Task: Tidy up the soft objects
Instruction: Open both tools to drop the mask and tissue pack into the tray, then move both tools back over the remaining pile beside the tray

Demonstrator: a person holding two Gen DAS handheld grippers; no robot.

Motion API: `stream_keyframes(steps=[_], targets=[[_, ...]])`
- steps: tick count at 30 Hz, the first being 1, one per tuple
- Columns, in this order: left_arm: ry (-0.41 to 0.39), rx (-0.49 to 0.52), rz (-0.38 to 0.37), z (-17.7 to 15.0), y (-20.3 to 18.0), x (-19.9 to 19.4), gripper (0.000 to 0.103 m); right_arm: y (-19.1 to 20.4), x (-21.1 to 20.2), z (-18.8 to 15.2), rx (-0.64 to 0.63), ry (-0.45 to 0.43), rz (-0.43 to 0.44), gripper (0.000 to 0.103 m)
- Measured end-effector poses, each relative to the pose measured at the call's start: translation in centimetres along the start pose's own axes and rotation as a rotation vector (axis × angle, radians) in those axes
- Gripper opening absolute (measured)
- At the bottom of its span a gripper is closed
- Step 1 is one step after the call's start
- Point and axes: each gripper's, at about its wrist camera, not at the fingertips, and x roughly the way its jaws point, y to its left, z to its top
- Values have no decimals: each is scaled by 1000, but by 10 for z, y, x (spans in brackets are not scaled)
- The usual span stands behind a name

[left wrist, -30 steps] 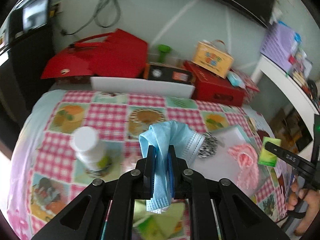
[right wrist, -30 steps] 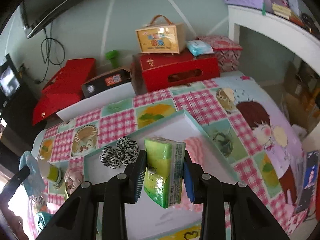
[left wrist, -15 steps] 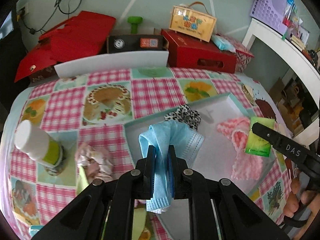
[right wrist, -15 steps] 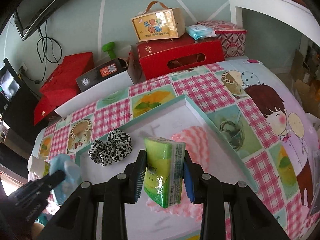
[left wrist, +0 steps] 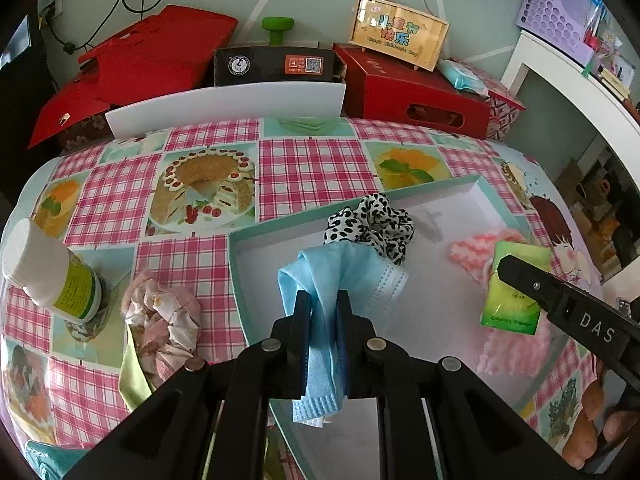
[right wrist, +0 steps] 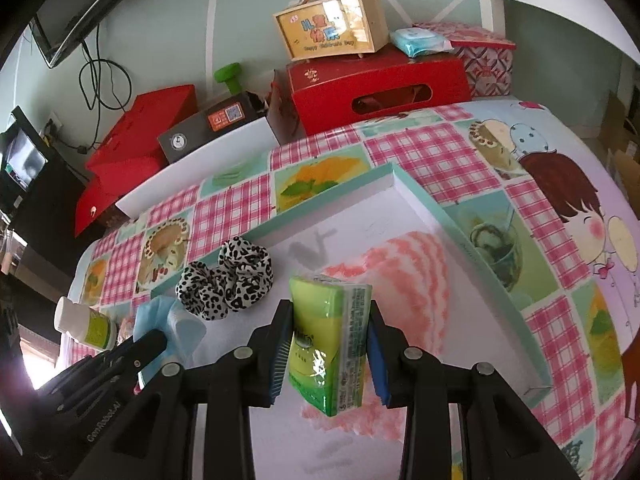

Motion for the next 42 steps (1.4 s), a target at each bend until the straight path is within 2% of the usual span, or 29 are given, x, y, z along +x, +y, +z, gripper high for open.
stream_keyframes(steps=[2,4,5,6,9,16,20,22,23,24,25,29,34,42], targets=[[7,5,13,0,-1,1,15,0,2,0,2,6,0,39],[10,12,20,0,-3,0,29,-1,1,0,5,5,8,39],[8,13,19,0,-3,-2,43,-1,0,1,3,5,10,39],[3,10,19,1,-3,-4,50,-1,-1,1,-2,2,9,39],[-11,0,20,2,-1,-12,51,1,-4,2,-9,-3,1,47],[-23,-29,43,4,8,-24,58,7,-8,2,-51,-1,-36,50],[-18,-48,58,5,15,-25,62,10,-8,1,-77,9,-74,67],[-18,-55,69,5,18,-25,74,15,-7,-1,-113,17,-116,79],[-23,-63,81,5,20,-25,85,16,-6,-2,-126,19,-139,90],[-28,-72,94,6,23,-25,87,17,-6,-2,-136,19,-157,101],[-32,-78,102,5,25,-25,87,19,-6,-3,-152,17,-169,103],[-29,-128,127,5,38,-23,91,22,-6,-4,-174,23,-170,103],[-25,-166,147,3,51,-21,92,24,-1,-6,-189,41,-188,103],[-42,-215,130,3,62,-26,92,24,0,-7,-189,48,-196,103]])
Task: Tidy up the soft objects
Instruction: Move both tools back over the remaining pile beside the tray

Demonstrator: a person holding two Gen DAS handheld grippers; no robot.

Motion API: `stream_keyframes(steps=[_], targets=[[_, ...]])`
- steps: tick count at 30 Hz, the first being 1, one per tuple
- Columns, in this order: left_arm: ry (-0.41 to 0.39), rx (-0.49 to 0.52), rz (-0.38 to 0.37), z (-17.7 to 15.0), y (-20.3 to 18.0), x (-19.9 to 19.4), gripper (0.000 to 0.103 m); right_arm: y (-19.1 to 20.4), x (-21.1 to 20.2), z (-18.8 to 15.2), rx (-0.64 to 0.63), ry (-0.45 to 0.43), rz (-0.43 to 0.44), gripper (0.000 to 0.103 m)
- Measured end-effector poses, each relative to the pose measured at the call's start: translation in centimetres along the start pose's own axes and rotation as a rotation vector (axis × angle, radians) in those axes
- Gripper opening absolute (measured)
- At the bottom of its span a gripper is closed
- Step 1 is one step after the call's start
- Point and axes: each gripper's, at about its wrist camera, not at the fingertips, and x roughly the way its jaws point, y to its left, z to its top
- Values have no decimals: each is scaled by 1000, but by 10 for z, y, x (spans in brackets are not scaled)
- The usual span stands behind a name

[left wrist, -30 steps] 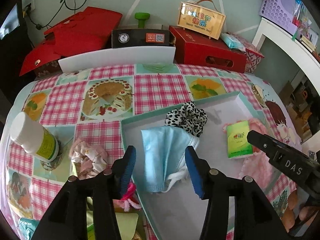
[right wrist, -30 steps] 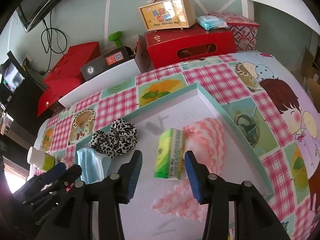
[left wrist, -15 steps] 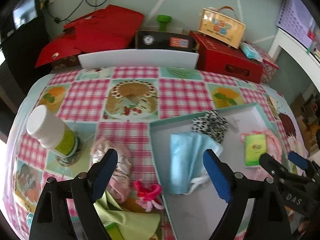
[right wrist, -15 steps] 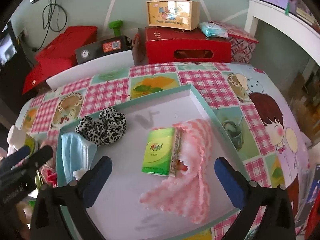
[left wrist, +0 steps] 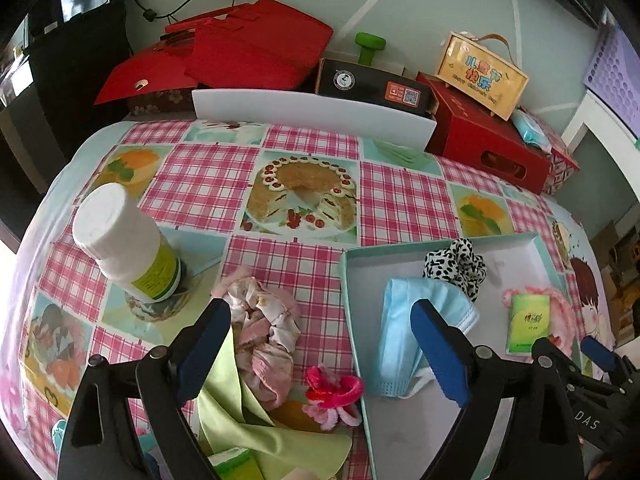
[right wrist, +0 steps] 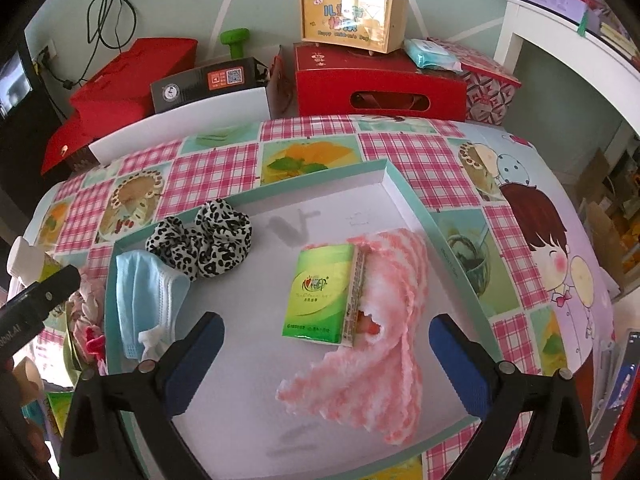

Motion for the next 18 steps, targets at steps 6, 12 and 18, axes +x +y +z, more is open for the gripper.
stream_keyframes(steps=[6,12,18], targets=[[-24,-24,-5,5,8,-14,92,4,-6,0,-19,-10,-8,103],[-31,-43,57,10,28,-27,92,10,-15,0,-47,-24,-25,103],[-74,-89,136,15,62,-48,92,15,-21,0,-64,-29,-41,103]])
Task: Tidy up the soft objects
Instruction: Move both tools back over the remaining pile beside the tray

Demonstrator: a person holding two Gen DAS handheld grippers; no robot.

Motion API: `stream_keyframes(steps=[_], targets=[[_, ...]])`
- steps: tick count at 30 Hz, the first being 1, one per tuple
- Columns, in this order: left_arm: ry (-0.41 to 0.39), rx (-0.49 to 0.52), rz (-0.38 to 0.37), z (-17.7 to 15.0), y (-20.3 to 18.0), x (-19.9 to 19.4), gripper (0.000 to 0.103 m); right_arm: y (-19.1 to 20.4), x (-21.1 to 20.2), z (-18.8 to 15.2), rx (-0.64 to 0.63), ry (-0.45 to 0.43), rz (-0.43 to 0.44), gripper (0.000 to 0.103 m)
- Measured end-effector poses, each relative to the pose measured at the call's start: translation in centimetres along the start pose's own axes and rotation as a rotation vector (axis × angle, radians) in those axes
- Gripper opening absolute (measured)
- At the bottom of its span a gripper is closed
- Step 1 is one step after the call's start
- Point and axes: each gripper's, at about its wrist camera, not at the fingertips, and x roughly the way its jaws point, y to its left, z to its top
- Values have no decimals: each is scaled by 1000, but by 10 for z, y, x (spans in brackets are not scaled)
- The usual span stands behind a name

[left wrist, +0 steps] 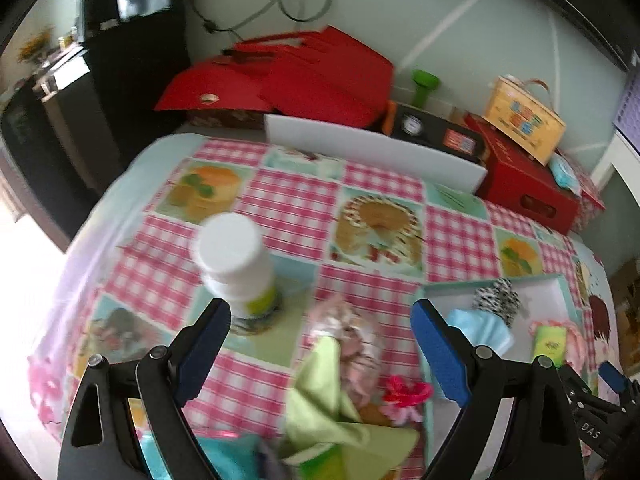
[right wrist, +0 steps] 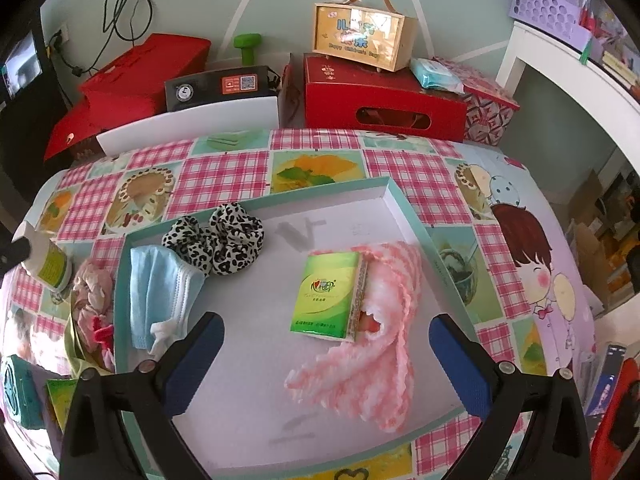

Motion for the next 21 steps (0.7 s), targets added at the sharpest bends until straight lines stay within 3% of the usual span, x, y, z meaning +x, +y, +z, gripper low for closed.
stream_keyframes(steps=[9,21], targets=[[-10,-54,184,2,57,-8,92,12,-5,-1,-31,-2,2,103],[45,-92,312,-11,97,-4,92,60,-2,-9,-132,23,87,103]])
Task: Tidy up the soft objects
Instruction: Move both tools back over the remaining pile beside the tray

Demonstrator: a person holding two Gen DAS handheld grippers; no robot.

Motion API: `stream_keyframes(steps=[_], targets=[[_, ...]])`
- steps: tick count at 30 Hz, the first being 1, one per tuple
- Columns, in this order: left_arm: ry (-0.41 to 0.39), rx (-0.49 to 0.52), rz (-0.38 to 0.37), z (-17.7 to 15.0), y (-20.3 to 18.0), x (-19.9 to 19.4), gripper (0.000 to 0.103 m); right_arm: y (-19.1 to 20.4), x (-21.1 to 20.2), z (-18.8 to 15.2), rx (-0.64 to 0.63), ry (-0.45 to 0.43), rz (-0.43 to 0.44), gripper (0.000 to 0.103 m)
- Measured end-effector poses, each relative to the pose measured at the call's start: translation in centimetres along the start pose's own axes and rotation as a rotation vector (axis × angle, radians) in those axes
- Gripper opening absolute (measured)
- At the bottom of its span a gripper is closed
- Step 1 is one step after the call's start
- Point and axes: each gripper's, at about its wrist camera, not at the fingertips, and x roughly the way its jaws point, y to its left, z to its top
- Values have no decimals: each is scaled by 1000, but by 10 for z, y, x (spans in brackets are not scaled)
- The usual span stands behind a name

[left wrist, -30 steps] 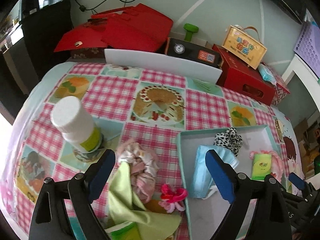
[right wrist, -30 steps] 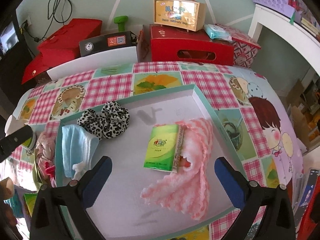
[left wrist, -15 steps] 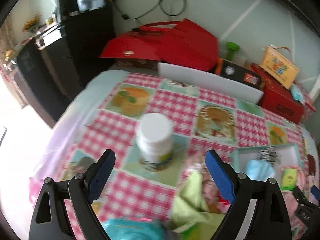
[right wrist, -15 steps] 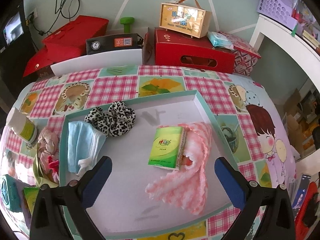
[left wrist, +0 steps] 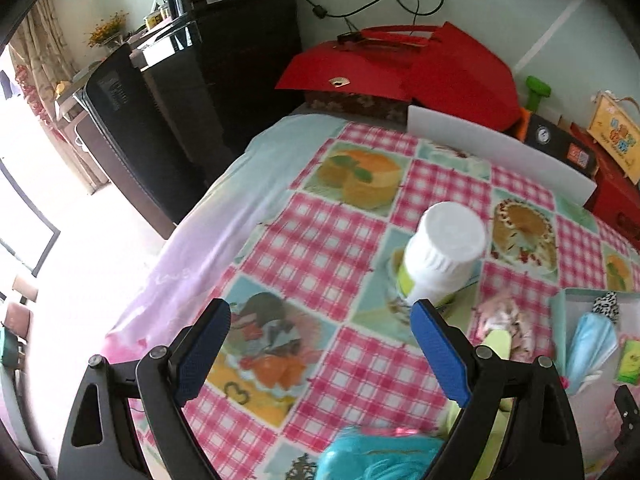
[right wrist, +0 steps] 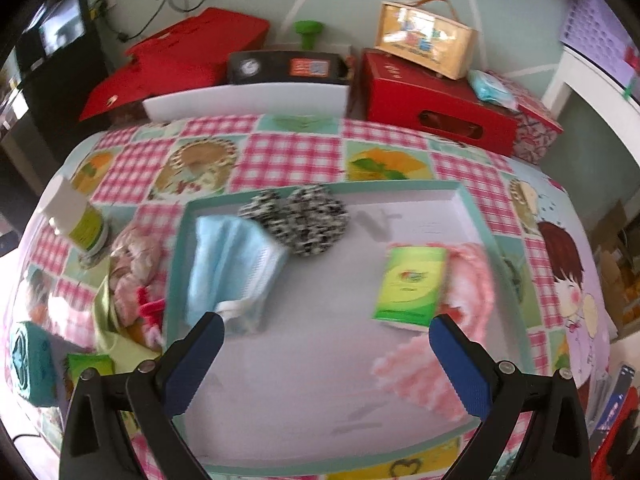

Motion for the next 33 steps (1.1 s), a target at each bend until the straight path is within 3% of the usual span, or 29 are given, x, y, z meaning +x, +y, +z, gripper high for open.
stream_keyframes(steps=[10,14,19,24,33], targets=[[30,-18,4,-3,14,9,92,57,2,-6,-123,20,111,103],[49,-10,-33,-4,12,14,92,75,3,-9,-148,36,180,103],[77,14,-90,-6,4,18,92,99,8,-16,-217,56,192,103],[93,17,-139,-7,-3,19,92,106,12,-21,-236,72,213,103],[123,42,-238,-7,-25,23,92,97,20,-15,-161,49,266,103]])
